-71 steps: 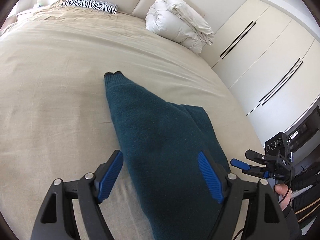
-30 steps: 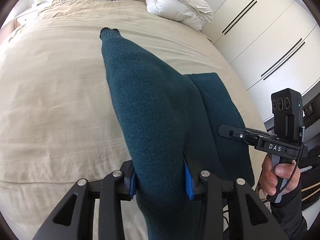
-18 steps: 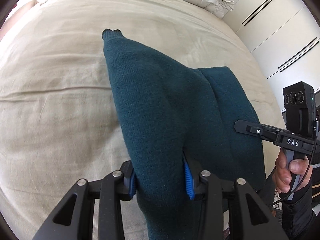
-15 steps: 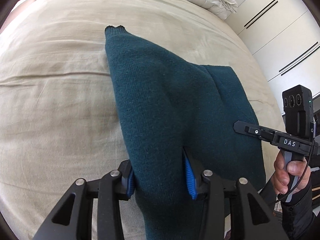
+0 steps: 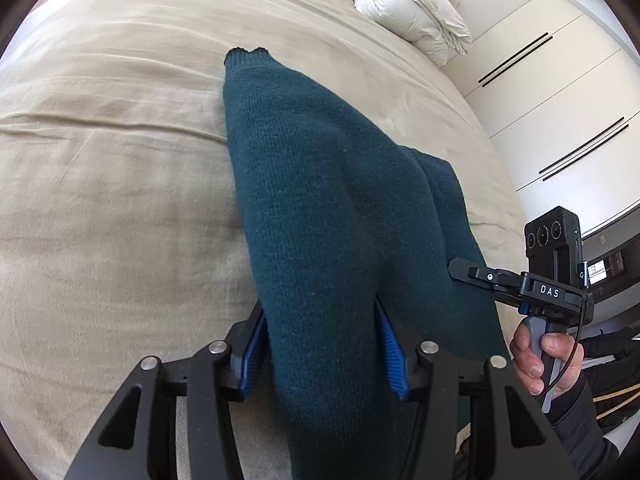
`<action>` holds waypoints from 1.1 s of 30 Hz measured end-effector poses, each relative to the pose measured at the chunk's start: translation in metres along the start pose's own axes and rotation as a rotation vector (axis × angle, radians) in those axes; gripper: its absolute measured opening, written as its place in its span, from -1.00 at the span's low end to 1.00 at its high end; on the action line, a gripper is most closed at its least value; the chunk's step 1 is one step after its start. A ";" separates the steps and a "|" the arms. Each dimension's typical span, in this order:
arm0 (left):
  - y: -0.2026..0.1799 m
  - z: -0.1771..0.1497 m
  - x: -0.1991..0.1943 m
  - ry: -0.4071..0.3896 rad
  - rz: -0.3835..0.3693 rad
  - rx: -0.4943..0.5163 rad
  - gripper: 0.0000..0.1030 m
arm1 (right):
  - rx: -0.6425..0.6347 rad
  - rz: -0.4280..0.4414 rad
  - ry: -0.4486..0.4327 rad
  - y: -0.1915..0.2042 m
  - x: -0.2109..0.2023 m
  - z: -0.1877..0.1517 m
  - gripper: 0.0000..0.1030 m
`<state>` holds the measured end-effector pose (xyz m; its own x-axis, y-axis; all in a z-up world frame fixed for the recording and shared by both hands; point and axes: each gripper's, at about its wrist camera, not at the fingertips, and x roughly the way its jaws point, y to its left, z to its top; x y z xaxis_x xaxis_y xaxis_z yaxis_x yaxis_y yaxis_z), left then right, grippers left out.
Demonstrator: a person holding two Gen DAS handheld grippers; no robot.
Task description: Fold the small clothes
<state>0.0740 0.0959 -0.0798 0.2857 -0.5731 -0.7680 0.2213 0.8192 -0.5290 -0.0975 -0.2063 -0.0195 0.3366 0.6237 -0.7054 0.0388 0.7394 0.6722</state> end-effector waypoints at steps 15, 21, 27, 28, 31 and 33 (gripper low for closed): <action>-0.109 -0.035 -0.142 -0.681 0.420 0.364 1.00 | -0.167 -0.320 -0.601 0.070 -0.145 -0.035 0.36; -0.160 -0.047 -0.194 -0.875 0.526 0.464 1.00 | -0.413 -0.322 -0.962 0.143 -0.212 -0.076 1.00; -0.175 -0.038 -0.207 -0.796 0.529 0.402 1.00 | -0.547 -0.374 -1.098 0.193 -0.252 -0.095 1.00; -0.173 -0.039 -0.206 -0.798 0.542 0.385 1.00 | -0.556 -0.379 -1.092 0.198 -0.254 -0.096 1.00; -0.165 -0.038 -0.190 -0.725 0.581 0.329 1.00 | -0.546 -0.400 -1.005 0.203 -0.249 -0.099 1.00; -0.153 -0.037 -0.173 -0.647 0.590 0.278 1.00 | -0.504 -0.405 -0.914 0.199 -0.237 -0.097 1.00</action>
<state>-0.0437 0.0704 0.1208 0.8712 -0.0311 -0.4899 0.0661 0.9963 0.0543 -0.2607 -0.1828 0.2594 0.9583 0.0459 -0.2819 -0.0133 0.9931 0.1165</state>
